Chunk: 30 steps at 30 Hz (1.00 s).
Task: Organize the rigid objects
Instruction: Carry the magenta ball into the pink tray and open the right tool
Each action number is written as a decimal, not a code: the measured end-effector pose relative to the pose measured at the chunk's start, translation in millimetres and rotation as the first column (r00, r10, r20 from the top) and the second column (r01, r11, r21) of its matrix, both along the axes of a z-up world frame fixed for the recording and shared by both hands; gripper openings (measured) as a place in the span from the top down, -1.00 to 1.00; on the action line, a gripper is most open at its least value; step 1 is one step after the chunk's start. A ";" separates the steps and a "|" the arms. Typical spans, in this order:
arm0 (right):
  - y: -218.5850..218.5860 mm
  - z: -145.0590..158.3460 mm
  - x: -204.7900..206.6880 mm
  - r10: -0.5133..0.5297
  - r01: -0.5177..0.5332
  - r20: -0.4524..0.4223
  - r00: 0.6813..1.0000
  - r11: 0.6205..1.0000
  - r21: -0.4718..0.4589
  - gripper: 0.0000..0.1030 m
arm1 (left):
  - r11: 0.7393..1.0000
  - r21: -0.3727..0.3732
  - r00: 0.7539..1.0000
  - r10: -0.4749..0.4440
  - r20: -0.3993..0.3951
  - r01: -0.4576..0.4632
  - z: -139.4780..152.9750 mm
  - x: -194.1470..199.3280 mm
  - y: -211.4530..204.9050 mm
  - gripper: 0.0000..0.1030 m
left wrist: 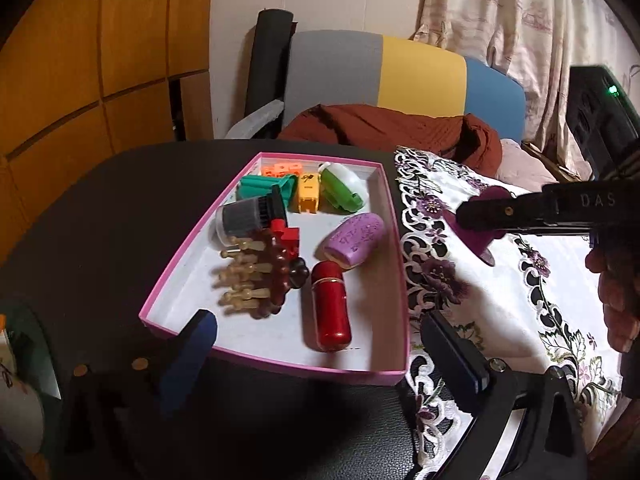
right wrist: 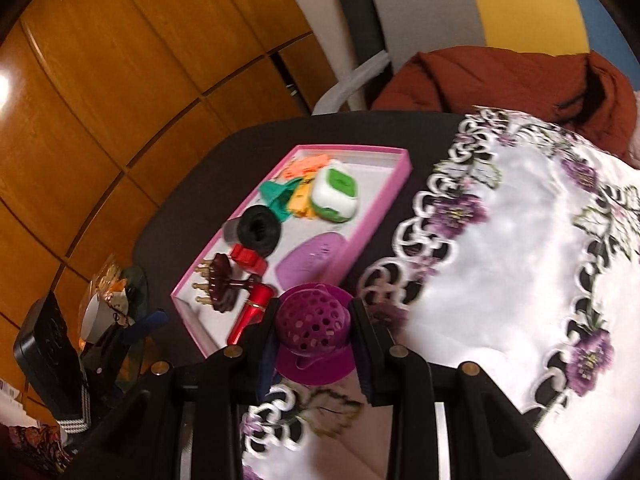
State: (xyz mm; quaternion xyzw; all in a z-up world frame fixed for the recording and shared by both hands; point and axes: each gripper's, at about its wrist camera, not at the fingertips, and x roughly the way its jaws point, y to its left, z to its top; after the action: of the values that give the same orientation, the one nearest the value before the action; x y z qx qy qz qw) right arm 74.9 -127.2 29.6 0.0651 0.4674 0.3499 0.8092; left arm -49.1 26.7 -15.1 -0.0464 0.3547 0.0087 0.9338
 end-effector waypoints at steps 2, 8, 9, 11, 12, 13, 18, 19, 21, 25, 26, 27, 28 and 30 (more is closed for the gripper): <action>11.2 0.5 2.6 0.006 -0.006 0.002 1.000 1.000 -0.006 0.37 | 1.000 -0.006 1.000 0.008 0.002 -0.008 0.0 -0.3 2.5 -0.99; 55.1 1.2 24.1 0.024 -0.024 0.003 1.000 1.000 -0.020 0.38 | 1.000 -0.015 1.000 0.018 0.005 -0.018 1.4 -0.3 8.4 -1.00; 63.3 -0.2 28.9 0.025 -0.025 0.002 1.000 0.999 -0.024 0.37 | 1.000 -0.021 1.000 0.020 0.006 -0.020 2.0 -0.4 9.6 -1.00; 79.4 -4.8 40.1 0.027 -0.027 -0.014 1.000 0.999 -0.019 0.37 | 0.999 -0.031 1.000 0.018 0.005 -0.018 2.8 -1.1 11.1 -0.99; 87.0 -8.2 45.9 0.027 -0.028 -0.027 0.999 0.999 -0.019 0.37 | 0.999 -0.032 1.000 0.017 0.004 -0.017 3.2 -1.2 11.7 -1.00; 94.8 -12.3 52.1 0.023 -0.024 -0.034 0.999 0.999 -0.030 0.37 | 0.999 -0.028 1.000 0.020 0.004 -0.020 3.6 -1.7 12.2 -1.00; 121.8 -31.2 73.7 0.005 -0.010 -0.039 0.999 0.993 -0.118 0.37 | 0.999 -0.020 0.999 0.034 -0.001 -0.034 3.9 -2.3 19.0 -1.00; 125.4 -32.9 75.5 0.008 -0.011 -0.028 1.000 0.991 -0.133 0.37 | 0.999 -0.028 0.999 0.037 -0.002 -0.037 3.7 -2.3 21.3 -1.00; 132.0 -35.3 76.8 0.014 -0.015 -0.004 1.000 0.984 -0.175 0.37 | 0.998 -0.042 0.999 0.050 -0.005 -0.051 3.1 -2.4 26.0 -1.00; 142.5 -43.2 78.7 0.031 -0.024 0.021 0.999 0.961 -0.275 0.37 | 0.995 -0.061 0.997 0.072 -0.021 -0.073 0.7 -0.2 33.7 -1.00; 144.2 -45.3 80.1 0.031 -0.022 0.026 0.999 0.955 -0.297 0.37 | 0.995 -0.062 0.997 0.075 -0.022 -0.076 0.7 -0.3 34.5 -1.00; 145.5 -46.7 81.0 0.031 -0.020 0.031 0.999 0.950 -0.313 0.37 | 0.995 -0.064 0.997 0.076 -0.023 -0.077 0.6 -0.2 35.2 -1.00; 146.8 -46.9 81.5 0.032 -0.019 0.036 0.999 0.948 -0.318 0.37 | 0.995 -0.064 0.997 0.075 -0.023 -0.076 0.4 -0.1 35.3 -1.00; 149.8 -46.8 81.1 0.038 -0.021 0.046 0.998 0.943 -0.331 0.37 | 0.995 -0.058 0.997 0.077 -0.022 -0.078 0.2 0.2 34.6 -1.00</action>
State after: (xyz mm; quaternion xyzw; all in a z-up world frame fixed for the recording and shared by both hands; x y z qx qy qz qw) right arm 156.0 22.6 -17.2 -0.0876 0.4994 0.2802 0.8151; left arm -48.9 61.2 -14.9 -0.0874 0.3618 0.0351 0.9275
